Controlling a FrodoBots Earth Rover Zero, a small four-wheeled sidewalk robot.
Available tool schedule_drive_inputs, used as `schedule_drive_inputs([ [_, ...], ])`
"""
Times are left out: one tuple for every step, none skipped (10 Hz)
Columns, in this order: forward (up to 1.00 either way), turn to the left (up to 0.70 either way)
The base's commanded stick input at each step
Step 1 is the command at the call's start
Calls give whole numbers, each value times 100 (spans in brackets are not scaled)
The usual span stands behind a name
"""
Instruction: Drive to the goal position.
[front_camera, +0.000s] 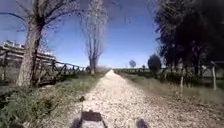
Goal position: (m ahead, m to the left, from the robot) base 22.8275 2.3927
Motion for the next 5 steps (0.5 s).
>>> schedule_drive_inputs([
  [50, 0],
  [50, 0],
  [50, 0],
  [50, 0],
  [50, 0],
])
